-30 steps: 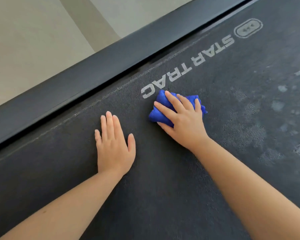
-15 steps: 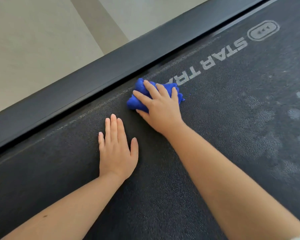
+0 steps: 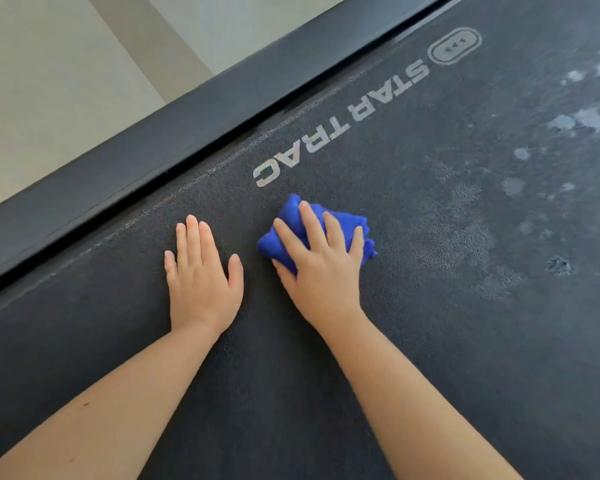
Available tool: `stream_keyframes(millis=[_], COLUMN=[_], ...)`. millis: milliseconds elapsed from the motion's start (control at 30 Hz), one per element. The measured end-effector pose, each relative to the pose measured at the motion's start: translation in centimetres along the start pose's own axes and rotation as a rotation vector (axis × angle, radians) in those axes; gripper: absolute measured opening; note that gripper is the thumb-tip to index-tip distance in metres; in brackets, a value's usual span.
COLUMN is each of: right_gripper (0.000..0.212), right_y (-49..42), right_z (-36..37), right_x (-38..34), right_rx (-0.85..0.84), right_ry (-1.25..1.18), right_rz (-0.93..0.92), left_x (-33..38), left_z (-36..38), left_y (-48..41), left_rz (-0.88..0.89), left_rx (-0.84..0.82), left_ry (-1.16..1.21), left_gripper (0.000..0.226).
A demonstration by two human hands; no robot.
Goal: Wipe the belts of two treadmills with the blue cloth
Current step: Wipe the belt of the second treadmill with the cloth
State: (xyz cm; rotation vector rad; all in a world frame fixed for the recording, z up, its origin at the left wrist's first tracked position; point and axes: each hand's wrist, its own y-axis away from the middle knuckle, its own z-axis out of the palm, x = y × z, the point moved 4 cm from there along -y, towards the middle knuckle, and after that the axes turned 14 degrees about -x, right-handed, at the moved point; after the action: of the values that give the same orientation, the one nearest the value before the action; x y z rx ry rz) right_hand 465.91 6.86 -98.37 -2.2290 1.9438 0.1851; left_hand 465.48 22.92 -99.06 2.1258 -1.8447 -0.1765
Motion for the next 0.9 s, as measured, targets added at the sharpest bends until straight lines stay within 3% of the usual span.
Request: stream_keyframes(millis=[133,300,433,633,800,900], right_gripper=[0.046,0.046,0.047,0.046,0.045,0.047], right_y=[-0.3,-2.5,-1.0,9.1,10.8,9.8], right_z=[-0.4,-2.1,-2.0,-1.9,-2.4,-2.6], right_x=[2.7,11.6,10.9,6.8,7.1,7.9], right_rx=[-0.034,-0.007,0.029,0.004,-0.055,-0.075], right_ry=[0.034,-0.009,-0.007,0.063,0.08,0.07], right_rz=[-0.159,0.153,0.273,-0.064,-0.105,-0.173], left_x=[0.0,0.1,0.2,0.4,2.3,7.1], left_z=[-0.1,-0.2,-0.3,-0.3,0.0,2.3], left_y=[0.1,0.0,0.0,0.0,2.2,5.4], left_rz=[0.0,-0.002,-0.009,-0.003,-0.095,-0.004], left_rx=[-0.004,-0.006,0.002,-0.006,-0.002,-0.06], left_ry=[0.006,-0.007,-0.003,-0.013,0.007,0.007], left_gripper=[0.063,0.062,0.062,0.06,0.055,0.057])
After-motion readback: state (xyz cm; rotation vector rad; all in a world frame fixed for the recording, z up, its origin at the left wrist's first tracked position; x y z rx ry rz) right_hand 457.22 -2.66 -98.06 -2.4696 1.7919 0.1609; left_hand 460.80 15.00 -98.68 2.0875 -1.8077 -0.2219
